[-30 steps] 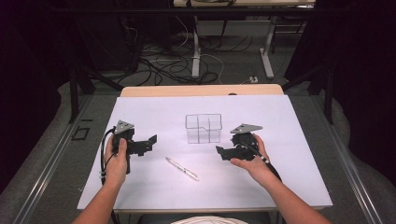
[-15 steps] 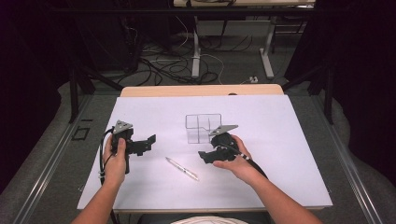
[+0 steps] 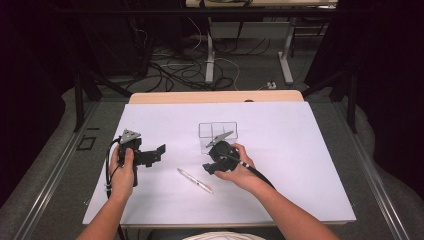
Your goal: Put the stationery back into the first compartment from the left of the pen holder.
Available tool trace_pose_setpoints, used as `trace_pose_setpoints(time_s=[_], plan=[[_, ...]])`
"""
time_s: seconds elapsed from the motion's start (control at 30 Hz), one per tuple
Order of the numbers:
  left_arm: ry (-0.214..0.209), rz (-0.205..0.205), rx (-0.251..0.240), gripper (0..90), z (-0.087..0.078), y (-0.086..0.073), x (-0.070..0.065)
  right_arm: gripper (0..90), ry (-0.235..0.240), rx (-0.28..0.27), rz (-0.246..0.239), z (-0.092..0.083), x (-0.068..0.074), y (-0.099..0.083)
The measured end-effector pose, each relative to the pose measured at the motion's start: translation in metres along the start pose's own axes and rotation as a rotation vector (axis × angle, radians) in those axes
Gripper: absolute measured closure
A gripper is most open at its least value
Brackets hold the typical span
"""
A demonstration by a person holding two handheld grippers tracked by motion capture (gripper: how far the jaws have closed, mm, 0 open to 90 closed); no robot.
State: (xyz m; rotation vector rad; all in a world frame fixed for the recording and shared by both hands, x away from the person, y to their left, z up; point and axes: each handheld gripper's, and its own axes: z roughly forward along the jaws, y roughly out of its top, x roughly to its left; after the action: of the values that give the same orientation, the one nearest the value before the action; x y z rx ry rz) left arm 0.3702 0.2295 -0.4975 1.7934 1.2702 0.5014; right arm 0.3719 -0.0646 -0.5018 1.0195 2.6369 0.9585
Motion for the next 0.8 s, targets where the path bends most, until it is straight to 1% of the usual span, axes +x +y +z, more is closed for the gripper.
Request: trace_pose_setpoints(time_s=[0.1,0.13,0.17,0.2,0.23,0.33,0.4,0.43,0.47,0.5,0.53,0.57,0.63,0.67,0.7,0.73,0.8], plan=[[0.001,-0.002,0.001,1.5,0.000,0.000,0.000,55.8,0.006,0.015,-0.008,0.006,0.001,0.003],[0.001,-0.002,0.001,1.5,0.000,0.000,0.000,56.8,0.011,0.027,-0.003,0.008,0.002,0.005],[0.000,-0.002,0.001,1.5,0.000,0.000,0.000,58.2,0.019,0.031,-0.014,0.010,0.002,0.006],[0.001,-0.001,0.002,1.5,0.000,-0.001,0.000,59.0,0.020,0.042,-0.001,0.011,0.004,0.008],[0.002,0.000,0.003,1.5,0.001,-0.001,0.001,60.0,0.024,0.050,-0.014,0.013,0.005,0.009],[0.003,-0.002,0.004,1.5,0.000,-0.001,0.001,61.0,0.037,0.067,-0.019,0.020,0.008,0.012],[0.003,-0.004,-0.001,1.5,0.000,-0.001,0.002,61.9,0.058,0.079,-0.032,0.025,0.010,0.014],[0.003,-0.003,-0.003,1.5,0.001,-0.001,0.002,62.2,0.057,0.084,-0.042,0.027,0.011,0.016],[0.004,-0.003,-0.003,1.5,0.000,-0.001,0.002,63.0,0.064,0.088,-0.038,0.030,0.013,0.017],[0.004,-0.003,-0.003,1.5,0.000,-0.001,0.002,63.2,0.070,0.092,-0.046,0.031,0.014,0.018],[0.004,-0.003,-0.002,1.5,0.000,-0.001,0.002,63.4,0.067,0.096,-0.051,0.033,0.016,0.019],[0.004,-0.003,-0.002,1.5,0.001,-0.001,0.002,63.9,0.076,0.105,-0.050,0.034,0.018,0.020],[0.005,-0.003,0.001,1.5,0.000,-0.001,0.003,64.3,0.074,0.113,-0.066,0.037,0.019,0.023],[0.007,-0.004,0.001,1.5,0.000,-0.001,0.003,64.9,0.079,0.117,-0.060,0.038,0.021,0.024],[0.007,-0.004,0.001,1.5,0.000,-0.001,0.003,65.2,0.074,0.123,-0.063,0.039,0.022,0.025],[0.008,-0.004,0.000,1.5,0.000,-0.001,0.003,65.3,0.080,0.122,-0.067,0.040,0.023,0.026],[0.006,-0.006,0.002,1.5,-0.001,-0.001,0.004,66.3,0.077,0.132,-0.064,0.042,0.025,0.028]])
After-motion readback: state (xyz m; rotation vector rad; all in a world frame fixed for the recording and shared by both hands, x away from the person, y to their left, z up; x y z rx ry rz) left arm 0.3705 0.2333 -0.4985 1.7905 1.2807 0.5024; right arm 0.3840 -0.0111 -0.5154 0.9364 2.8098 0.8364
